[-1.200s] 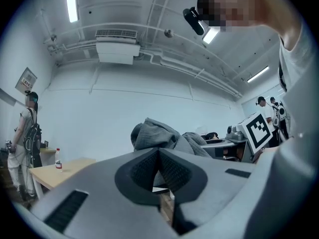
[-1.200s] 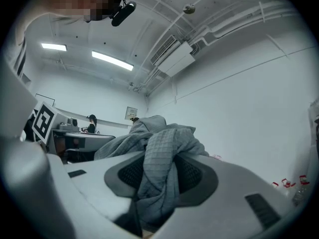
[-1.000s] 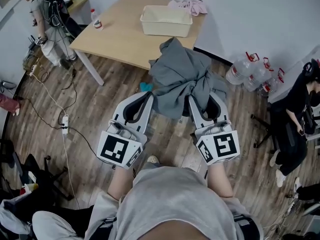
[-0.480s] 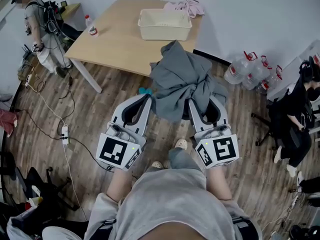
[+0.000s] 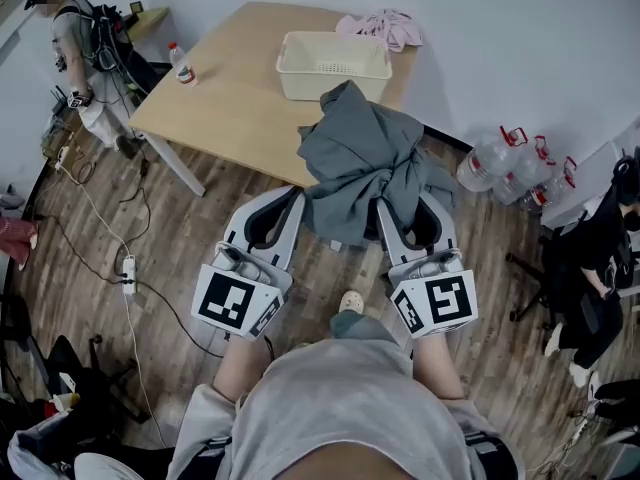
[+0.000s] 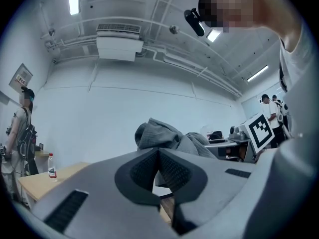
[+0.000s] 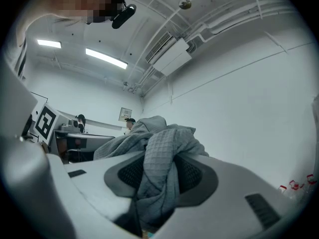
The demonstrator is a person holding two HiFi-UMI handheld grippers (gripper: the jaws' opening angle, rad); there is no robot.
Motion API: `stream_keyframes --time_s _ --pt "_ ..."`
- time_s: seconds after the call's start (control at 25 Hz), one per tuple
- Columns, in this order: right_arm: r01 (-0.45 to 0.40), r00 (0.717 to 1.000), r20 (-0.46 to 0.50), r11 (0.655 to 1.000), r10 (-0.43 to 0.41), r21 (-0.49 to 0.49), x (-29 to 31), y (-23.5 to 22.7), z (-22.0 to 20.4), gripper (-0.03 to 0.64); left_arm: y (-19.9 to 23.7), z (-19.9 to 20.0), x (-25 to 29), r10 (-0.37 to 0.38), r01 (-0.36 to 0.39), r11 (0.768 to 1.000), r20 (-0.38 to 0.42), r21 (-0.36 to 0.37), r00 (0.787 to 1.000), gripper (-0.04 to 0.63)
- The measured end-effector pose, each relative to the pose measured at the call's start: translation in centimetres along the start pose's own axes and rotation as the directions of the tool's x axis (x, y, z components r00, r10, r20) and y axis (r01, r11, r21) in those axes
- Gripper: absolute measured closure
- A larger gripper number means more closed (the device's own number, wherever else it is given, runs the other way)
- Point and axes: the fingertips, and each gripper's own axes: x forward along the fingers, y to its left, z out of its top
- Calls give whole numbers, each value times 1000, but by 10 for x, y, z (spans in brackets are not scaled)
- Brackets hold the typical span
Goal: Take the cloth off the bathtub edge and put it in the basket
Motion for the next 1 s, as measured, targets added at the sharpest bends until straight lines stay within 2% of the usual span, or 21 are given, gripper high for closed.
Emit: stream_keyframes --time_s 0.52,1.0 --pt "-91 996 18 996 91 8 62 -96 -4 459 11 -4 110 67 -66 997 -9 31 998 600" --pt "-143 990 21 989 143 38 95 -124 -15 459 29 -14 139 139 -137 990 -34 36 990 600"
